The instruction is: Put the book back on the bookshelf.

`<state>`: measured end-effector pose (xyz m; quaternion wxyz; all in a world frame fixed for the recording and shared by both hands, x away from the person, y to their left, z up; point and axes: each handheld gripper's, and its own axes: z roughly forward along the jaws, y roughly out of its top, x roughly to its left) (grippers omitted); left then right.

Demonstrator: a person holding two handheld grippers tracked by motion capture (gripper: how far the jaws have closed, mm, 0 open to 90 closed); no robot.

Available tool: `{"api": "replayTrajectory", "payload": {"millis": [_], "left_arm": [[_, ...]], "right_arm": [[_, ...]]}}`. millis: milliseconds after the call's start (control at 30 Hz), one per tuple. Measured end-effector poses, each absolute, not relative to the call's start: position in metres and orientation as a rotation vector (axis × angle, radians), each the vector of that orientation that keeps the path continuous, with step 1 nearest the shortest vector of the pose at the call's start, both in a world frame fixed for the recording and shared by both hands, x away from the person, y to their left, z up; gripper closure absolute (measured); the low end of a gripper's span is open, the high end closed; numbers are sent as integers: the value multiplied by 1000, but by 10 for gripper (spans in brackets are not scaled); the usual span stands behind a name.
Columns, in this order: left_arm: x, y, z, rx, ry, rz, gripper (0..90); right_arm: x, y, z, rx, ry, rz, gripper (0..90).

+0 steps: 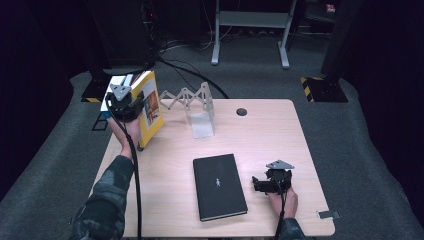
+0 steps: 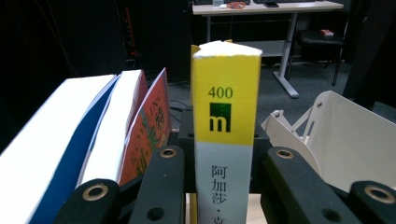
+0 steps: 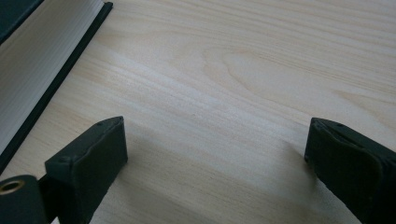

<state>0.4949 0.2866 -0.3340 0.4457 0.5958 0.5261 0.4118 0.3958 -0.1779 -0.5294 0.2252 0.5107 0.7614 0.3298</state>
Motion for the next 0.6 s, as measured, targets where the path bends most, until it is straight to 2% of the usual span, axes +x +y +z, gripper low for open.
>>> {"api": "replayTrajectory", "payload": {"millis": [600], "left_arm": [[527, 281, -375, 1427, 1355, 1011, 757]], "right_arm": [[395, -177, -529, 1423, 2099, 912, 55]]}}
